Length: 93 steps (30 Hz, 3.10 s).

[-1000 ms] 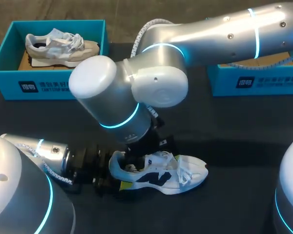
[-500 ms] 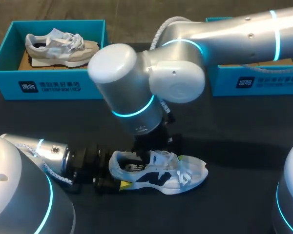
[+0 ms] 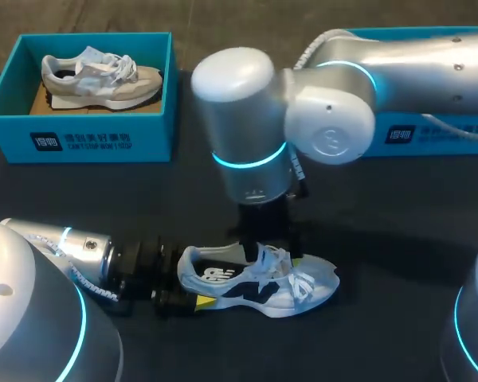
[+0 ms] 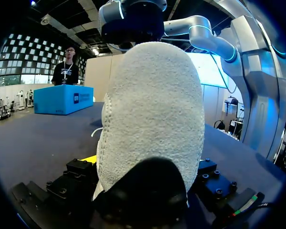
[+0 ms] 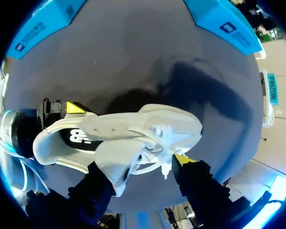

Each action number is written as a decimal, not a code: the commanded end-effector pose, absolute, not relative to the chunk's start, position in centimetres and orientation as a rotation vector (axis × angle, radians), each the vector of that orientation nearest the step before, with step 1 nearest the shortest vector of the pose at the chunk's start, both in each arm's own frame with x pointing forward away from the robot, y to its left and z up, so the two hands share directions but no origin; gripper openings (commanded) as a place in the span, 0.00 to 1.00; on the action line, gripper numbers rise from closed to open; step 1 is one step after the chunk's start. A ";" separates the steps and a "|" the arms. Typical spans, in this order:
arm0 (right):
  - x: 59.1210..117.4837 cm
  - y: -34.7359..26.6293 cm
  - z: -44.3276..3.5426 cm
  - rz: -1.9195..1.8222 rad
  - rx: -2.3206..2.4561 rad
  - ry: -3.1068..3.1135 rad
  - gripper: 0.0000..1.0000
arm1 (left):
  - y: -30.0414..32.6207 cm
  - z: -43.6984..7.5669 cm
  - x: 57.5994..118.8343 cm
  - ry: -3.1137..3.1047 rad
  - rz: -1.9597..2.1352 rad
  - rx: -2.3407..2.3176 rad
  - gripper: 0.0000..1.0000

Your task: Take the shoe out of the shoebox, open the shoe tongue, remove and reinsert the insole, then place the shoe into the shoebox

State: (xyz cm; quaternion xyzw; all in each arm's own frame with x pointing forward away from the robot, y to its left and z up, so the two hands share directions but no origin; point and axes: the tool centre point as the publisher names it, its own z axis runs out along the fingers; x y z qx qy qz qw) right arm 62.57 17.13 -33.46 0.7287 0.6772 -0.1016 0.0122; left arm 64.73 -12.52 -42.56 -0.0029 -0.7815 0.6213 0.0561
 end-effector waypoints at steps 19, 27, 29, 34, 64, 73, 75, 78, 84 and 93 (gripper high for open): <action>60.6 18.7 -32.8 -0.198 2.504 2.021 0.47 | -12.8 -42.9 64.7 -2.376 1.884 -0.005 0.00; 61.0 18.4 -32.9 -0.173 2.623 1.911 0.42 | -12.8 -42.9 64.7 -2.376 1.884 -0.005 0.00; 61.0 18.4 -32.9 -0.158 2.642 1.901 0.41 | -12.8 -42.9 64.7 -2.376 1.884 -0.005 0.00; 61.0 18.2 -32.7 -0.129 2.691 1.832 0.38 | -12.8 -42.9 64.7 -2.376 1.884 -0.005 0.00; 61.0 13.5 -31.0 0.353 2.684 2.250 0.00 | -12.8 -42.9 64.7 -2.376 1.884 -0.005 0.00; 61.2 11.2 -30.8 0.485 2.645 2.380 0.00 | -12.8 -42.9 64.7 -2.376 1.884 -0.005 0.00; 61.2 10.7 -31.1 0.525 2.650 2.395 0.00 | -12.8 -42.9 64.7 -2.376 1.884 -0.005 0.00; 61.2 10.0 -31.6 0.580 2.669 2.397 0.00 | -12.8 -42.9 64.7 -2.376 1.884 -0.005 0.00; 61.1 8.9 -32.5 0.706 2.674 2.421 0.00 | -12.8 -42.9 64.7 -2.376 1.884 -0.005 0.00; 61.2 8.6 -34.2 0.867 2.648 2.507 0.00 | -12.8 -42.9 64.7 -2.376 1.884 -0.005 0.00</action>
